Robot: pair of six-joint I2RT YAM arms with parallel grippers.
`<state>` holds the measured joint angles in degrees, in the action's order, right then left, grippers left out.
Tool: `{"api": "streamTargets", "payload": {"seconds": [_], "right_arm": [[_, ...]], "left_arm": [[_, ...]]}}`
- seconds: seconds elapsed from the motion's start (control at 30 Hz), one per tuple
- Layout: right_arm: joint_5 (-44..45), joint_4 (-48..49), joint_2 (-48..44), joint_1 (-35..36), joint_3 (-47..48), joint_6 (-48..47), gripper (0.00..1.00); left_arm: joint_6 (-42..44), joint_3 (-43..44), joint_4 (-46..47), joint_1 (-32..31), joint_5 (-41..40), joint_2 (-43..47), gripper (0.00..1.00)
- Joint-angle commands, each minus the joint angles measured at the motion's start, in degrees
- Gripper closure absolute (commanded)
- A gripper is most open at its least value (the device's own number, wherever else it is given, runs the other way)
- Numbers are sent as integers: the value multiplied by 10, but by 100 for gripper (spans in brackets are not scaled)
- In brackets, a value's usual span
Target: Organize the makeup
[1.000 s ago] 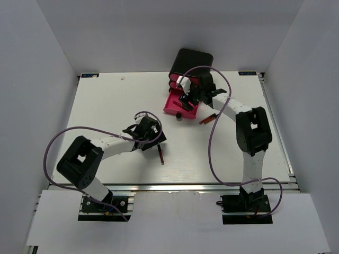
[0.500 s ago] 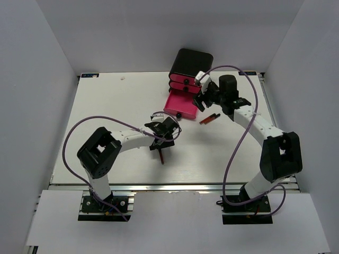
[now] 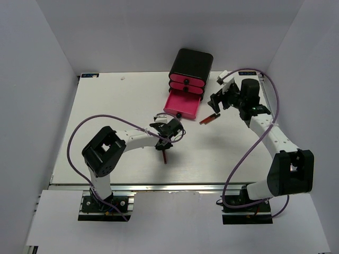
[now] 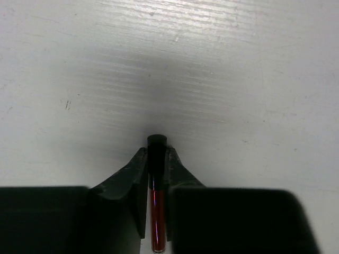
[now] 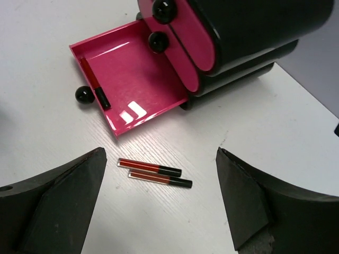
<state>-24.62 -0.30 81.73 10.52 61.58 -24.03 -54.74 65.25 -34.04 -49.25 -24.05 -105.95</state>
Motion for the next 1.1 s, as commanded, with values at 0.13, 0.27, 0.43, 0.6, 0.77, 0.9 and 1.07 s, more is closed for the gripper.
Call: {"api": "streamTargets", "payload": {"seconds": [0.13, 0.27, 0.43, 0.6, 0.77, 0.9, 1.07], "right_arm": [[-107, -70, -11, -44, 3, -42, 11], [-162, -109, -3, -65, -1, -51, 13], [-160, -106, -7, -69, -35, -80, 25], [-154, -99, -10, -73, -57, -75, 66], [-136, -86, -12, -72, -71, -63, 77], [-151, -109, -6, -73, -67, -113, 40], [-198, -206, 22, -73, -34, -230, 22]], "left_arm": [[24, -8, 6, -3, 67, -40, 96], [45, 41, 39, 18, 98, -19, 100], [37, 128, 114, 86, 191, -10, 100], [-19, 205, 219, 142, 270, -56, 100], [-57, 309, 271, 166, 284, -141, 100], [-67, 389, 262, 172, 266, -213, 96], [-79, 431, 254, 175, 249, -254, 61]]}}
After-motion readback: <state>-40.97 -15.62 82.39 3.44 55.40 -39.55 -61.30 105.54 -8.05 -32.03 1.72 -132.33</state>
